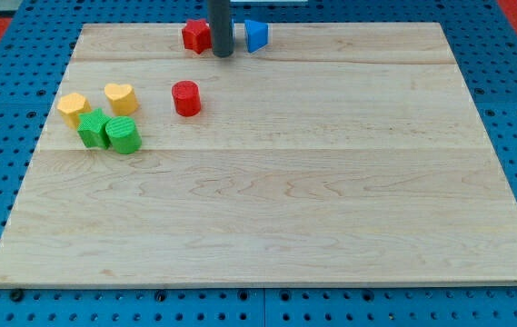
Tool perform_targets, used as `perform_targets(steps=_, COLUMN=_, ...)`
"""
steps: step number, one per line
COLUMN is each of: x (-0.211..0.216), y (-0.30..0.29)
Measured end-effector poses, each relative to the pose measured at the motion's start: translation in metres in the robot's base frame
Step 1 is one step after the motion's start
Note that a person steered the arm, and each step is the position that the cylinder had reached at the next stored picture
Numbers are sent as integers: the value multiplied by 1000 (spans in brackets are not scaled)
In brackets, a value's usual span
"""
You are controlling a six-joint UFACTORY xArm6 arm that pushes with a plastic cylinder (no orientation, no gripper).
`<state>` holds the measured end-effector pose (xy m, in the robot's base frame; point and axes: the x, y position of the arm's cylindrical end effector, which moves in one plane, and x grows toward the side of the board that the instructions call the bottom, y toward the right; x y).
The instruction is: Move the red circle slightly up
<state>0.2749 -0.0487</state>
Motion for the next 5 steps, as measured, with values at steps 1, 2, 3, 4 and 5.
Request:
perform_targets(steps=1, x=67, y=32)
perform_targets(steps=2, x=128, y=19)
perform_targets(steps=3, x=143, y=-48)
perform_targets(steps=4, x=109, y=-69)
perform_targets(steps=5, x=66, y=-67)
